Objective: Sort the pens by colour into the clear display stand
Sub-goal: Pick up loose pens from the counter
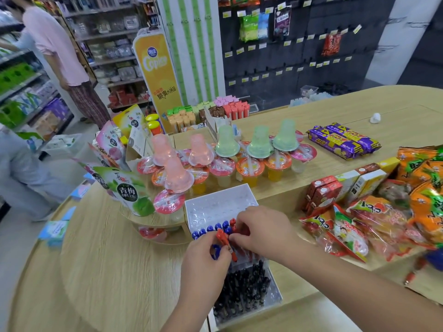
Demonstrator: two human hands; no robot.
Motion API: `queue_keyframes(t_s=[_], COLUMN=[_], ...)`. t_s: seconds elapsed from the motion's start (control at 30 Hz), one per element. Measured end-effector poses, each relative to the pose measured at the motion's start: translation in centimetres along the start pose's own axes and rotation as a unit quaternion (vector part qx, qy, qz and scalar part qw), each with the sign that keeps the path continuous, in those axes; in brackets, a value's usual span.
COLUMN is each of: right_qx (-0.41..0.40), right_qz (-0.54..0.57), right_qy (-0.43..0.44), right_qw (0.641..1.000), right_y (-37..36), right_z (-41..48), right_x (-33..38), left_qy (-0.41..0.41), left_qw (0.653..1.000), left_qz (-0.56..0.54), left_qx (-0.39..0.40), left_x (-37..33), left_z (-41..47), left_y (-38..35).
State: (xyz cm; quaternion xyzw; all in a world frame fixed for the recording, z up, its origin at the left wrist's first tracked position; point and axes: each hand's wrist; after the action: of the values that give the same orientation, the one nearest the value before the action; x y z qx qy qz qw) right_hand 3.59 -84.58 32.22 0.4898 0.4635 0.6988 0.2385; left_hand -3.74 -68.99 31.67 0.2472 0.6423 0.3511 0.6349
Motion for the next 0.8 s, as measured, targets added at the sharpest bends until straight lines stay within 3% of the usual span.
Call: queue_keyframes(t_s=[0.1, 0.27, 0.8], right_qx=[-0.007, 0.052, 0.031], right_qz=[0.009, 0.015, 0.035], right_qy=[0.046, 0.118, 0.144], right_qw=[0.999, 0.992, 0.988], right_y=[-0.4, -0.6, -0.7], right_z=[0.3, 1.0, 1.5], right_x=[0.5, 0.0, -1.2], left_qy=[0.012, 0.024, 0.012], left_qw=[1.0, 0.999, 1.0], left_qz=[0.003, -0.023, -0.009], left_qx=[-0.007, 0.005, 0.014], left_x=[0.0, 0.1, 0.4], left_z=[0.0, 0.0, -0.1], left_y=[0.0, 0.4, 0.4])
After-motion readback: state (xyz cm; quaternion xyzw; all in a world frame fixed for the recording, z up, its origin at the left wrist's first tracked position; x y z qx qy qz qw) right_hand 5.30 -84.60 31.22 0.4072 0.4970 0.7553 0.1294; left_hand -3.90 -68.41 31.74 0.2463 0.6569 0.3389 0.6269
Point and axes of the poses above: each hand's wrist, its own z-axis towards the middle knuckle, its own y-axis out of the back of the hand, x = y × z, and after that the axes turned 13 degrees about z, right-handed
